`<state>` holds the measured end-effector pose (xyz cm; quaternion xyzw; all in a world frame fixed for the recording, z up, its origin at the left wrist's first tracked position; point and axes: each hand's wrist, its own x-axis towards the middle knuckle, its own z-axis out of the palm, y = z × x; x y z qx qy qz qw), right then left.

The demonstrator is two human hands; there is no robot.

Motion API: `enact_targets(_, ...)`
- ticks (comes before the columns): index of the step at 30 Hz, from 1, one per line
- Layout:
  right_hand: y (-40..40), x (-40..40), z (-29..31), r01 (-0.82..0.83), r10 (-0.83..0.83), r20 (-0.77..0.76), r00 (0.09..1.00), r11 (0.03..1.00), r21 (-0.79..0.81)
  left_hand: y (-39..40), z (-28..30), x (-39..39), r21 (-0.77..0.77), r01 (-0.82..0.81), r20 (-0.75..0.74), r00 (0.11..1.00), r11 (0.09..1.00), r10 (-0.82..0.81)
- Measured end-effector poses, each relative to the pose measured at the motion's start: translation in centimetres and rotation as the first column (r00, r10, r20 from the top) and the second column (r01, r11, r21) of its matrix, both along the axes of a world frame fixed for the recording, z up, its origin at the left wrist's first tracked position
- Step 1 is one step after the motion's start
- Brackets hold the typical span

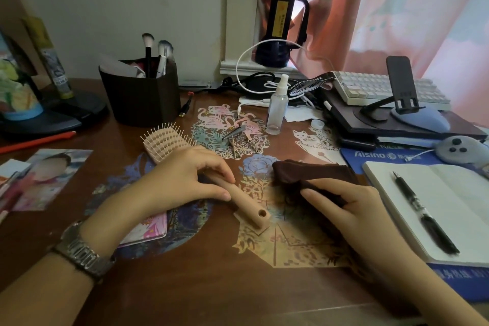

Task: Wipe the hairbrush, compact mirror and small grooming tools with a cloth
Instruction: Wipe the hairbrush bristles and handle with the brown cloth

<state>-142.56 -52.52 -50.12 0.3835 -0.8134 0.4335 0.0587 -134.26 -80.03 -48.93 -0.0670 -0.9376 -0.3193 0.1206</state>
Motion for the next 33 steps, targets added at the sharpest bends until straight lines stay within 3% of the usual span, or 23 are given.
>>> enact_targets(8, -1.1, -0.1, 0.6, 0.054, -0.053, 0.016, 0.998, 0.993, -0.102, 3.3, -1.0, -1.4, 0.005, -0.022, -0.071, 0.997, 1.000, 0.022)
enact_targets(16, -0.6, 0.1, 0.2, -0.049, 0.049, 0.023, 0.999, 0.998, -0.029, 6.1, -1.6, -2.3, -0.175, -0.222, -0.256, 0.951, 0.959, 0.173)
enact_targets(22, -0.5, -0.1, 0.1, -0.097, 0.099, -0.003, 0.995, 0.982, 0.160, 4.0, -1.2, -1.9, -0.169, -0.169, -0.205, 0.970, 0.971, 0.133)
enact_targets(27, -0.5, -1.8, 0.6, -0.120, 0.124, -0.014, 0.992, 0.975, 0.185, 0.6, -0.1, -1.0, -0.177, -0.164, -0.186, 0.974, 0.971, 0.130)
enact_targets(33, -0.5, -2.5, 0.4, -0.126, 0.126, 0.013, 0.992, 0.971, 0.204, -2.2, 0.0, -0.8, -0.192, -0.093, 0.031, 0.994, 0.977, 0.100)
